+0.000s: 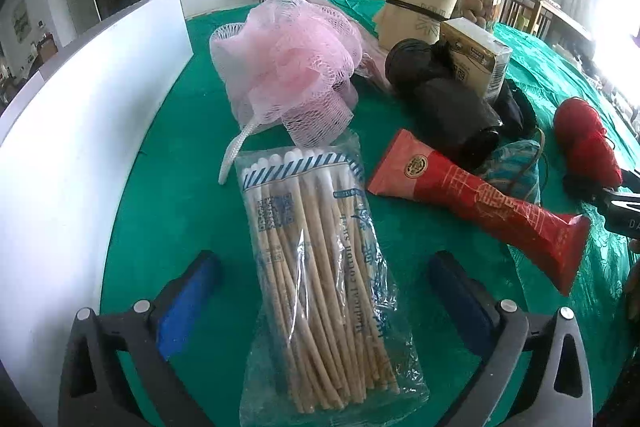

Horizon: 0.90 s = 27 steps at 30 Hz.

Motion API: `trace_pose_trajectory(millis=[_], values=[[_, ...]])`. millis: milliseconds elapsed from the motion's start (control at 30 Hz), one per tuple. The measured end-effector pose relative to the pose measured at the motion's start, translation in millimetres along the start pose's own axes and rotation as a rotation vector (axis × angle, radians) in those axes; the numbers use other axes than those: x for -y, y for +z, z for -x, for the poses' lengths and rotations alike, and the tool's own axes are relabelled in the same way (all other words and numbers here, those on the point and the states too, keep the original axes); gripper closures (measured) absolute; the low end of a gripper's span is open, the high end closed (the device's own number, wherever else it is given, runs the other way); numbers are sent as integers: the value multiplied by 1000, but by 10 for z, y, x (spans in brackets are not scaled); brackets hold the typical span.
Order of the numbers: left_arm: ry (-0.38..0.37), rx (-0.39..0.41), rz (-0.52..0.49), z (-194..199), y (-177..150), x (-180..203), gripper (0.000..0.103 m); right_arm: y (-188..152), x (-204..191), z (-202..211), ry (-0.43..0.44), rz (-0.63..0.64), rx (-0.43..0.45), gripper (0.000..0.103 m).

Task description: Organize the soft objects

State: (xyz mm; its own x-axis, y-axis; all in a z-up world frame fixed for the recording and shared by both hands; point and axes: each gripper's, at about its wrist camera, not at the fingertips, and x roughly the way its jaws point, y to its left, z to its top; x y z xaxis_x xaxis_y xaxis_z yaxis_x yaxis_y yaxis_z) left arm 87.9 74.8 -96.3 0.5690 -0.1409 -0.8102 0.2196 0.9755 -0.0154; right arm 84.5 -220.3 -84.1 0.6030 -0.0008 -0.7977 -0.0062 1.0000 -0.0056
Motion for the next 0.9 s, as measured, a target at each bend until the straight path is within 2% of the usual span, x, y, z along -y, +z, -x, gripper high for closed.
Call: trace_pose_trajectory(millis=[900], values=[[0,0,0,3,-2,-12,0,-1,0,0,0,0,1,6]])
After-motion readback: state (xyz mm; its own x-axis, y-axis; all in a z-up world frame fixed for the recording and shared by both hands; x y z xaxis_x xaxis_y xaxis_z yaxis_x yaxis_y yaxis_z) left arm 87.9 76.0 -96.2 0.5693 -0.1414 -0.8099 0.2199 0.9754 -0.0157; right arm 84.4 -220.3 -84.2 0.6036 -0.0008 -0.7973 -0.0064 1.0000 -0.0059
